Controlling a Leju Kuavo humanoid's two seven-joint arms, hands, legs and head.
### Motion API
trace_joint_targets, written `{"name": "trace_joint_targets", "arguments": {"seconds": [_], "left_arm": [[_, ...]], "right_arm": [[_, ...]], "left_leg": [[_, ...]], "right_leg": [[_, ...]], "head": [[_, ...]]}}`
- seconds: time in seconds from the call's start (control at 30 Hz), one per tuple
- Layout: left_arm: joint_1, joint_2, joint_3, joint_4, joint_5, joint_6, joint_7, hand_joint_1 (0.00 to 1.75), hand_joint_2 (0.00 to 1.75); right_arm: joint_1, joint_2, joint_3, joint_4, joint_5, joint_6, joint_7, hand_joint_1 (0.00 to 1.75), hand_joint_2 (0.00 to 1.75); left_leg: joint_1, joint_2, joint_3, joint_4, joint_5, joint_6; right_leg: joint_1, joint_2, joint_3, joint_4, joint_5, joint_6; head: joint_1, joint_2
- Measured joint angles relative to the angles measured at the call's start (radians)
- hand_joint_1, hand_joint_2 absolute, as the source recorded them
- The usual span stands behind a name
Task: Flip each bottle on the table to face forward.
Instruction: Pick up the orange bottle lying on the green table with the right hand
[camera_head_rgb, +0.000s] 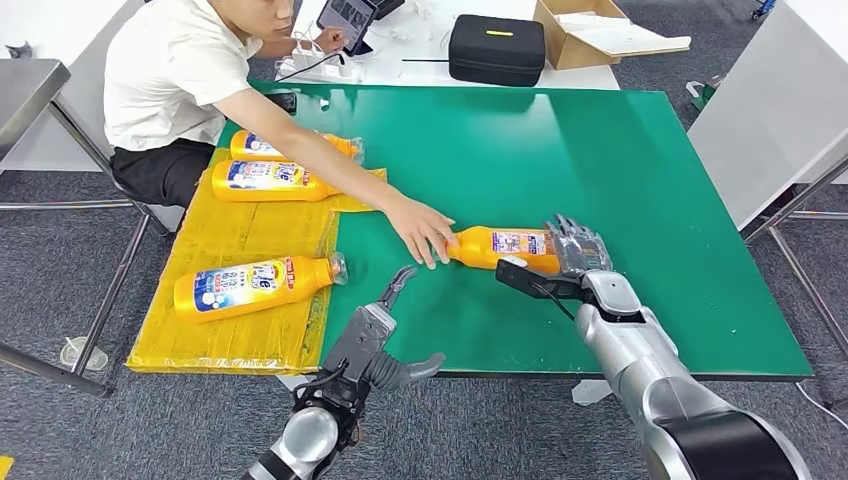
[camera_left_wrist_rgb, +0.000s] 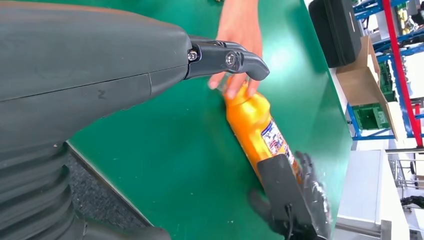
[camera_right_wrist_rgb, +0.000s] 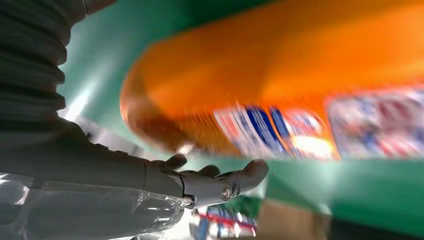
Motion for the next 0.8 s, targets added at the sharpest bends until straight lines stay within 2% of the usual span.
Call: {"name": "trace_joint_targets", "arguments": {"seconds": [0.2,0.27,0.33,0.4,0.53,0.7,0.8], "left_arm": [[-0.015,0.000,-0.004,0.009,0.001,0.007,0.004,0.00,1.75],[-0.018,-0.001,-0.004,0.011,0.001,0.007,0.005,0.00,1.75],[-0.020,-0.001,-0.004,0.013,0.001,0.008,0.005,0.00,1.75],[-0.020,-0.001,-0.004,0.014,0.001,0.009,0.004,0.00,1.75],[-0.020,-0.001,-0.004,0.015,0.001,0.014,-0.003,0.00,1.75],[-0.019,0.000,-0.004,0.012,0.009,0.037,-0.036,0.00,1.75],[-0.014,0.000,-0.003,-0.001,0.031,0.067,-0.065,0.00,1.75]], "right_arm": [[-0.042,0.003,0.000,0.053,-0.005,0.090,0.073,0.00,1.75],[-0.052,0.004,0.000,0.063,0.000,0.102,0.084,0.17,1.75],[-0.057,0.005,0.001,0.069,0.006,0.101,0.083,1.05,1.75],[-0.059,0.005,0.002,0.073,0.006,0.090,0.063,1.75,1.75],[-0.058,0.004,0.001,0.079,-0.038,0.055,-0.040,1.75,1.75],[-0.024,0.018,-0.063,0.077,-0.276,0.033,-0.343,1.75,1.75],[0.010,0.045,-0.132,0.060,-0.461,0.108,-0.485,1.75,1.75]], "left_leg": [[0.000,0.000,0.000,0.000,0.000,0.000],[0.000,0.000,0.000,0.000,0.000,0.000],[0.000,0.000,0.000,0.000,0.000,0.000],[0.000,0.000,0.000,0.000,0.000,0.000],[0.000,0.000,0.000,0.000,0.000,0.000],[0.000,0.000,0.000,0.000,0.000,0.000],[0.001,0.000,0.000,0.000,0.000,0.000]], "right_leg": [[0.000,0.000,0.000,0.000,0.000,0.000],[0.000,0.000,0.000,0.000,0.000,0.000],[0.000,0.000,0.000,0.000,0.000,0.000],[0.000,0.000,0.000,0.000,0.000,0.000],[0.000,0.000,0.000,0.000,0.000,0.000],[0.000,0.000,0.000,0.000,0.000,0.000],[0.001,0.000,0.000,0.000,0.000,0.000]], "head": [[0.000,0.000],[0.000,0.000],[0.000,0.000],[0.000,0.000],[0.000,0.000],[0.000,0.000],[0.000,0.000]]}}
